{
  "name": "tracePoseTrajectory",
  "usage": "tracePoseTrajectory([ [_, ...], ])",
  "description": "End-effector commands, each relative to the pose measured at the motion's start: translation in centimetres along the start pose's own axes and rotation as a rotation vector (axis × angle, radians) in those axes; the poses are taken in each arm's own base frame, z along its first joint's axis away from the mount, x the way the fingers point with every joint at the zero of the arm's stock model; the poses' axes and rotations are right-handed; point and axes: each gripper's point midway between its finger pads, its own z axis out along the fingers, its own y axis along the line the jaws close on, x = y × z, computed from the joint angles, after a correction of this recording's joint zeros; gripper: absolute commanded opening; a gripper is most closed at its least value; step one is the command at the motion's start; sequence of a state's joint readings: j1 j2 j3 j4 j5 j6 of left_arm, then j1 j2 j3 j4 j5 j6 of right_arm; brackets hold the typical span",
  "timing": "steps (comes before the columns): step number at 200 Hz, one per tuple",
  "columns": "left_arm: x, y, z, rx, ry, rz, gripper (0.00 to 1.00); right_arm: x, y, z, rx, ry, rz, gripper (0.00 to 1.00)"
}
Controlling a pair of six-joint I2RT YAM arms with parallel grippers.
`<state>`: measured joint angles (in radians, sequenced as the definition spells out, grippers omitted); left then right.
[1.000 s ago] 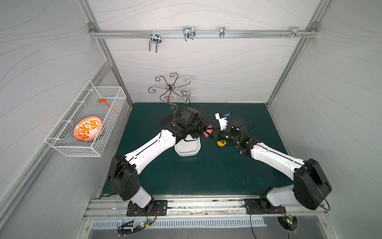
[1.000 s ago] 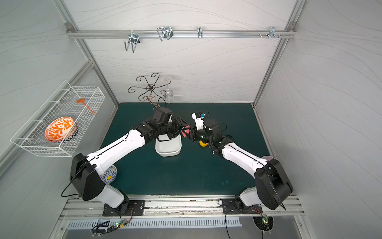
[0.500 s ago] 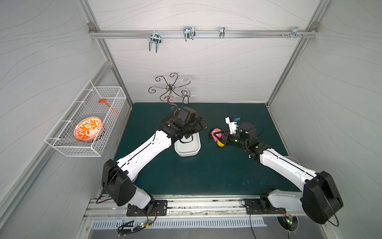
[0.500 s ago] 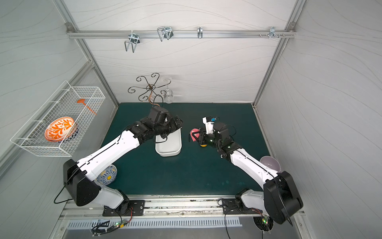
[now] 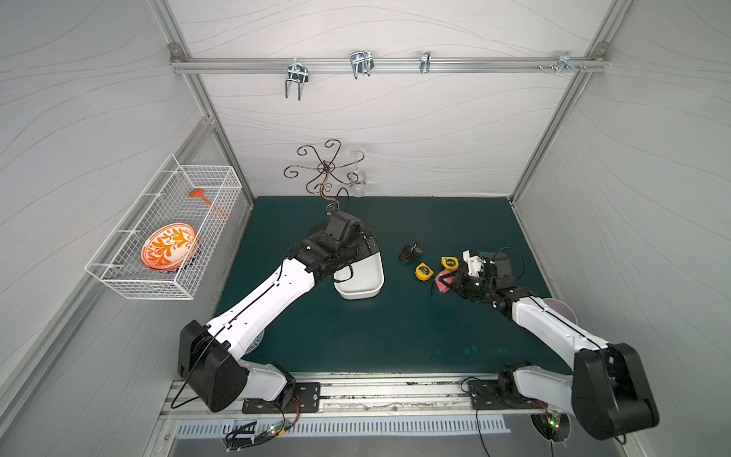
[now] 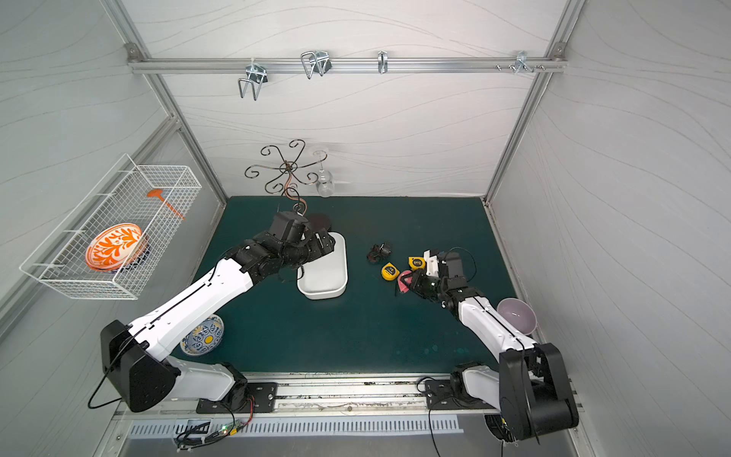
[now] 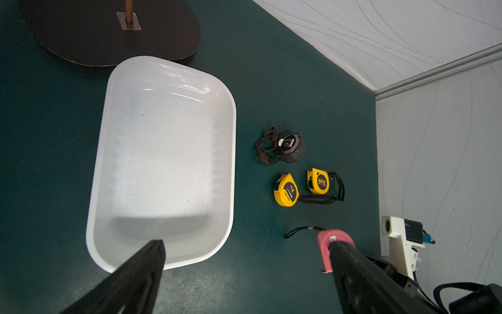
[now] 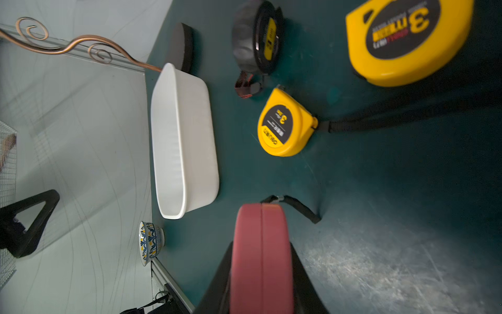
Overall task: Take the tape measure out of the storage box
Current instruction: Place the tape measure at the center of the board.
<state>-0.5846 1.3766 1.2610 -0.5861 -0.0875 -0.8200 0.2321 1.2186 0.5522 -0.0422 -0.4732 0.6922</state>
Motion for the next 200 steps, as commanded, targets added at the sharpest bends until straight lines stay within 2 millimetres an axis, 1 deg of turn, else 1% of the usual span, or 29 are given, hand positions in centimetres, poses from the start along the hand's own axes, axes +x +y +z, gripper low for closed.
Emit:
tracePoseTrajectory([
  [1,-1.0,-0.2,-1.2,0.028,-0.043,0.008,1.00,0.9,-2.0,0.7,0.030,0.055,0.084,0.09],
  [23,-0.8,0.3,-1.2,0.023,-0.042,0.003,1.00,1.3,-3.6,1.3,0.056,0.069,0.125,0.10],
  [40,-0.6,0.8,-1.1,0.014,-0.040,-0.001,1.00,1.5,-4.4,1.6,0.077,0.076,0.140,0.11],
  [64,-0.5,1.5,-1.0,0.003,-0.044,-0.005,1.00,1.7,-5.2,2.0,0.096,0.090,0.156,0.16],
  [83,-0.4,1.6,-1.0,0.006,-0.041,-0.007,1.00,1.8,-5.9,2.2,0.117,0.097,0.165,0.21],
  [97,-0.4,1.5,-1.0,0.009,-0.042,-0.006,1.00,2.1,-6.4,2.3,0.135,0.109,0.171,0.29],
  [113,-0.5,1.7,-1.0,0.005,-0.044,-0.007,1.00,2.4,-6.8,2.3,0.159,0.120,0.176,0.35],
  [137,-0.4,1.8,-1.0,0.004,-0.043,-0.006,1.00,2.9,-7.2,1.8,0.188,0.127,0.176,0.52],
  [151,-0.3,1.9,-1.0,0.002,-0.042,-0.006,1.00,2.9,-7.0,1.3,0.195,0.124,0.172,0.60],
  [179,-0.5,2.1,-1.2,-0.001,-0.048,0.001,1.00,2.9,-6.3,-0.1,0.221,0.121,0.152,0.71],
  [200,-0.7,3.0,-1.5,-0.033,-0.056,0.029,1.00,3.1,-5.6,-1.3,0.256,0.125,0.126,0.79],
])
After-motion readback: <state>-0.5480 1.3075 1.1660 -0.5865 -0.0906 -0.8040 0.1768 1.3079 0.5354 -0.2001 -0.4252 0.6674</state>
